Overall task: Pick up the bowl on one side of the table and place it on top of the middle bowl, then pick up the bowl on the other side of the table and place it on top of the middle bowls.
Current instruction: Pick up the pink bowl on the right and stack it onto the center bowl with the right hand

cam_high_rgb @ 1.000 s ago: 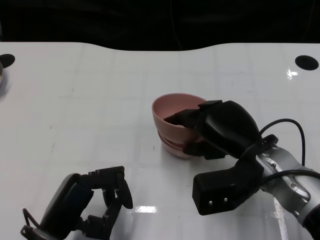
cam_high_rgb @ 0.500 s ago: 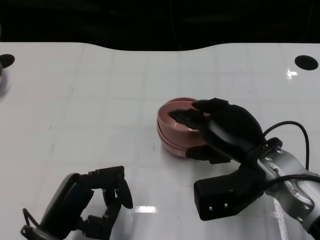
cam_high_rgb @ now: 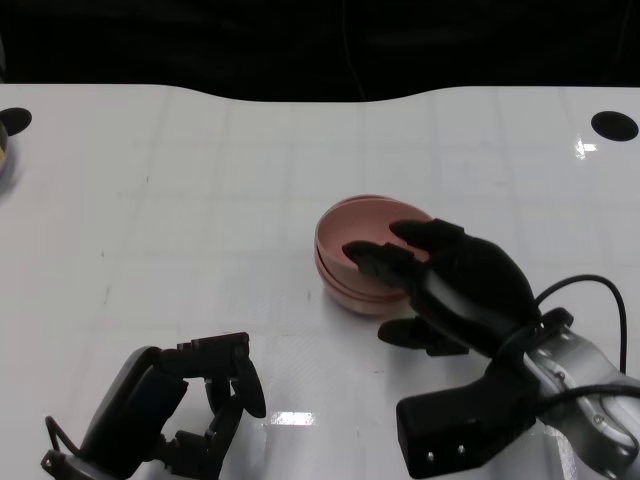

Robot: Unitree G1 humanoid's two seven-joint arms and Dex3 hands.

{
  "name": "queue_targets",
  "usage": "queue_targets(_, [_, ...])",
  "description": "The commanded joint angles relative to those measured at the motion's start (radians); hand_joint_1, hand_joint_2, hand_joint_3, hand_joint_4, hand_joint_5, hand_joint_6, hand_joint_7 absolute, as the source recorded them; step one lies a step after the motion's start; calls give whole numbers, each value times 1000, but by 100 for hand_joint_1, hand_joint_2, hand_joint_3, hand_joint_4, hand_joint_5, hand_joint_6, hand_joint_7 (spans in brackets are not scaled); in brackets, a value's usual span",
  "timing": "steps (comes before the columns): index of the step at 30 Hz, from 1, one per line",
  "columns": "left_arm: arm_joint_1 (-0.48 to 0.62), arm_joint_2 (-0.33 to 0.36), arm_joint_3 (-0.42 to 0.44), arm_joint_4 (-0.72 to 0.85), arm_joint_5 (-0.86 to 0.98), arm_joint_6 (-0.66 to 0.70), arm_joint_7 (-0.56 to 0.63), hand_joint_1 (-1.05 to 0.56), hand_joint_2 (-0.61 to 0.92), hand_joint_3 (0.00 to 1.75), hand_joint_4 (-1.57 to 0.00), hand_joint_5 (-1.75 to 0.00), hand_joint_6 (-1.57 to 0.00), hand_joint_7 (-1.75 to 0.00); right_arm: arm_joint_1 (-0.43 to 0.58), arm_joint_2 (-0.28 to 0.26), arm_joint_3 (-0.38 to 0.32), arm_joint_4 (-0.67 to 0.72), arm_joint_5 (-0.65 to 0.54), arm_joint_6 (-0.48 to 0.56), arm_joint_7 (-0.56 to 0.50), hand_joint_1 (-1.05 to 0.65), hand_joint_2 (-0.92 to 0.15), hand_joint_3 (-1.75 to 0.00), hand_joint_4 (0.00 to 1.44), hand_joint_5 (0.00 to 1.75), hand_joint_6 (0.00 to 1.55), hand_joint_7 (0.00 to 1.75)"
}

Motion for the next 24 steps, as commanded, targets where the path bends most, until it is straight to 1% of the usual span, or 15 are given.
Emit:
queue_targets(1, [0,17,6,3,-4,-7,1,-1,23,156,-88,-170,-84,-147,26,-16,11,-13,-5,7,3,-75,-92,-39,24,10,32,0])
queue_targets(10, [0,22,8,4,3,-8,4,-2,22,156,-88,-171,-84,-147,33,1,21,28,1,5,-18,-74,-92,-37,23,10,33,1])
queue_targets(16, [0,23,7,6,-5,-2,-1,-2,22,156,-87,-172,-84,-148,24,17,19,60,9,-11,-58,-72,-92,-36,21,10,28,0])
queue_targets(20, [-2,23,7,8,1,-5,2,-2,22,157,-86,-172,-83,-148,19,34,2,74,27,-47,-152,-68,-92,-36,17,9,21,0])
queue_targets(24, [-3,23,7,14,0,-11,3,-1,23,157,-87,-170,-84,-148,10,38,0,77,25,-44,-193,-67,-92,-40,13,8,16,0])
